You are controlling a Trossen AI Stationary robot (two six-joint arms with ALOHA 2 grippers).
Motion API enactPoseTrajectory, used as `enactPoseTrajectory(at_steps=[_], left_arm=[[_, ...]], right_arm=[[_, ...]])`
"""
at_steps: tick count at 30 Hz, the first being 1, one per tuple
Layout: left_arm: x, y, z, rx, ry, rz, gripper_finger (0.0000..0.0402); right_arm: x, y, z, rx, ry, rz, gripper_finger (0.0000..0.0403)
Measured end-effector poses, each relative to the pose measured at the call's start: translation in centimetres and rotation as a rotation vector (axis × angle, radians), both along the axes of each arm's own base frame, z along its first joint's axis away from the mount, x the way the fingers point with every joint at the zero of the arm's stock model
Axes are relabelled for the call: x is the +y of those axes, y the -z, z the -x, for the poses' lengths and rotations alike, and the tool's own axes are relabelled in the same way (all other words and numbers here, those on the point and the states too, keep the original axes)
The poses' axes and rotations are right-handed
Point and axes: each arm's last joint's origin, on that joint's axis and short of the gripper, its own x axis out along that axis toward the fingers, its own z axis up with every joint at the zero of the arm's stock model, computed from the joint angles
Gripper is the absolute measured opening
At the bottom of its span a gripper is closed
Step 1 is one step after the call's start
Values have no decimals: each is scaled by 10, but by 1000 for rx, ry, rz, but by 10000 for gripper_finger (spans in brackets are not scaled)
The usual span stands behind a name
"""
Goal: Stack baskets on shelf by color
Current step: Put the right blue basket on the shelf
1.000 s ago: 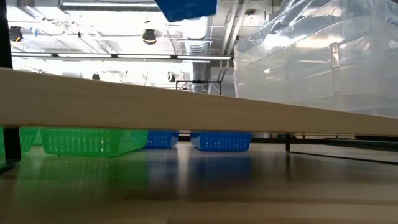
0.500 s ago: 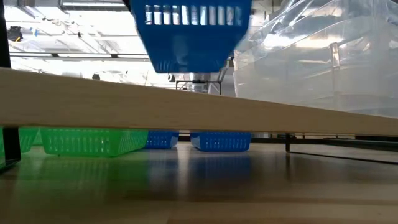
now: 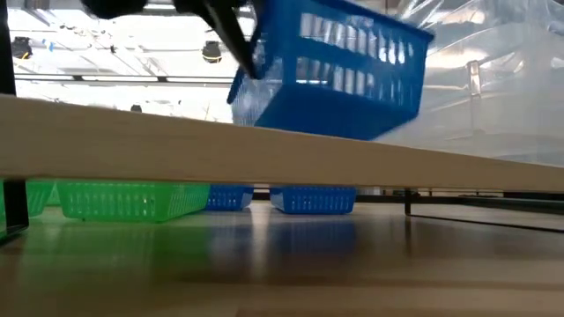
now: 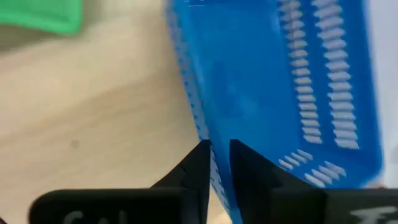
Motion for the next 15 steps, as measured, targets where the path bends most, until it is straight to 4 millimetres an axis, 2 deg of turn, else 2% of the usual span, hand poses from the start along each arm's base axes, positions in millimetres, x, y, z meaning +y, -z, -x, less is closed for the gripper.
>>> enactPoseTrajectory(at_steps=[3,9,15], left_arm=[[1,-2,-6,-38,-22,46,62],[-4,-7,-15,-155,11,55,66],[-1,-7,-15,-152,28,22,66]], right_arm=[[3,0,0,-5,-3,-13,155],[6,0,1,-4,-19,-16,150],[6,0,1,-9,-9,-28,146]])
